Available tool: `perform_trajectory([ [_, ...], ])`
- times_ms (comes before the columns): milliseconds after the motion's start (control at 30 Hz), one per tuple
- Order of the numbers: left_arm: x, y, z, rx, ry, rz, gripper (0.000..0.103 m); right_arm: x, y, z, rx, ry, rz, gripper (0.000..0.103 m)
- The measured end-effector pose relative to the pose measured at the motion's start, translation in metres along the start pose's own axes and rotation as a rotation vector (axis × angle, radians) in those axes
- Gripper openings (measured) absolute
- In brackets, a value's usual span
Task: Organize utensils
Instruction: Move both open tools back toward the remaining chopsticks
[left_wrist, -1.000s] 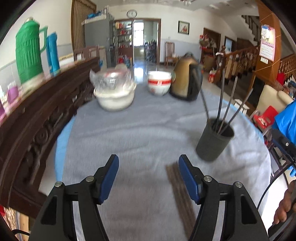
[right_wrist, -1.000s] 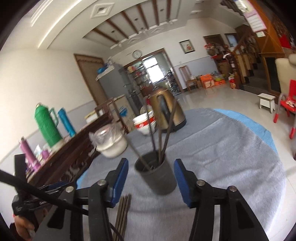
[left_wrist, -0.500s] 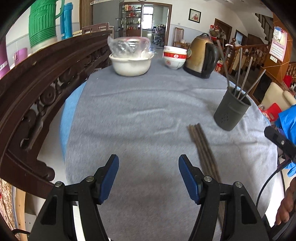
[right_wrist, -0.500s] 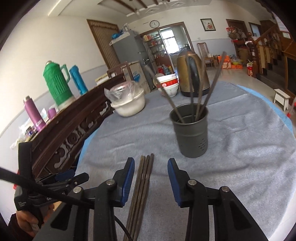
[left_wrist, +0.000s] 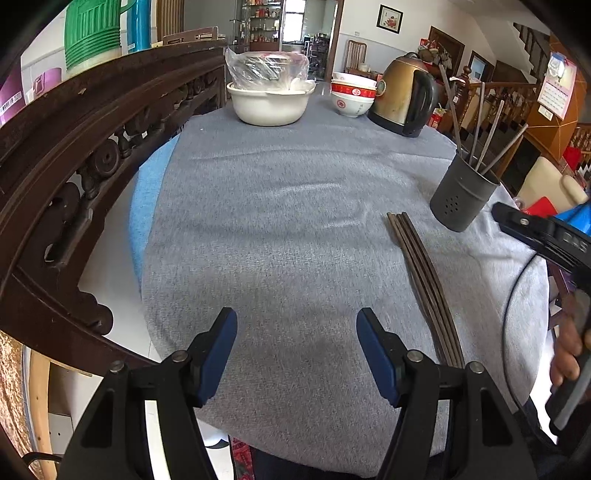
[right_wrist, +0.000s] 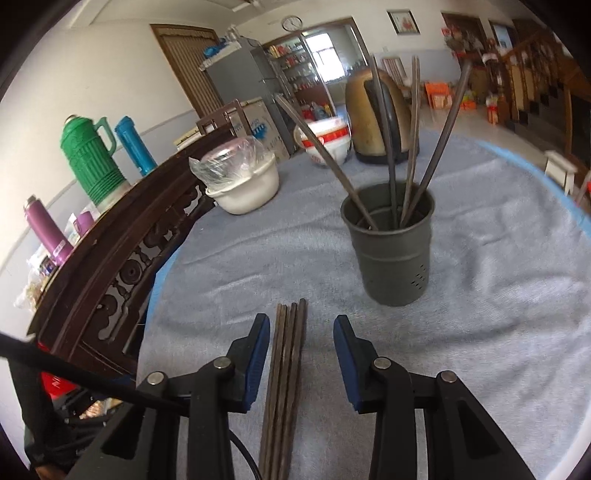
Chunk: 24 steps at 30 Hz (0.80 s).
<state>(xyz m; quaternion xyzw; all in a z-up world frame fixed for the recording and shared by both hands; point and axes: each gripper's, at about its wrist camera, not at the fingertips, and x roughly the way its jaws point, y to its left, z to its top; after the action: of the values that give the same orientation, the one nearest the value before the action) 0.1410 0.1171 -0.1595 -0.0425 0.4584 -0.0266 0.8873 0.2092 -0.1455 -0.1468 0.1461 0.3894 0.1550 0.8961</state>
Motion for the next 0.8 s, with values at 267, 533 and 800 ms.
perform_trajectory([
  [267,0.012,-0.002,0.011,-0.042,0.059,-0.040,0.068,0.053,-0.003,-0.001,0.028,0.150,0.036,0.022],
  [533,0.034,-0.017,0.027,-0.046,0.136,-0.052,0.068,0.099,-0.006,-0.003,0.048,0.264,0.082,0.017],
  [800,0.055,-0.036,0.051,-0.020,0.168,-0.050,0.068,0.107,-0.013,-0.005,0.045,0.283,0.071,0.013],
])
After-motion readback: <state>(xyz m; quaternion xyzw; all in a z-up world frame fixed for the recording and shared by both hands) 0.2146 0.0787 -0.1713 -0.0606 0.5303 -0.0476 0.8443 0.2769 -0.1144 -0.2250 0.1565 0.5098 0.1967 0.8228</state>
